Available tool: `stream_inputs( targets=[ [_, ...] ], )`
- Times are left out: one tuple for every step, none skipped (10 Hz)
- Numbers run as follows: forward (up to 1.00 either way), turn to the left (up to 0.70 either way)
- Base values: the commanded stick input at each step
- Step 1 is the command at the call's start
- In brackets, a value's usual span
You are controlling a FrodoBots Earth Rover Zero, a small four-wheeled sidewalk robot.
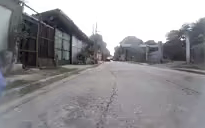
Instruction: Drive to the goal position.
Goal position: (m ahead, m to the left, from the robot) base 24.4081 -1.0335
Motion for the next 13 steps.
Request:
stream_inputs(
  targets=[
    [1.00,0.06],
    [1.00,0.04],
    [1.00,0.00],
    [1.00,0.00],
    [1.00,0.00],
    [1.00,0.00],
    [1.00,0.00],
    [1.00,0.00],
    [1.00,-0.27],
    [1.00,-0.39],
    [1.00,-0.31],
    [1.00,-0.37],
    [1.00,-0.20]
  ],
)
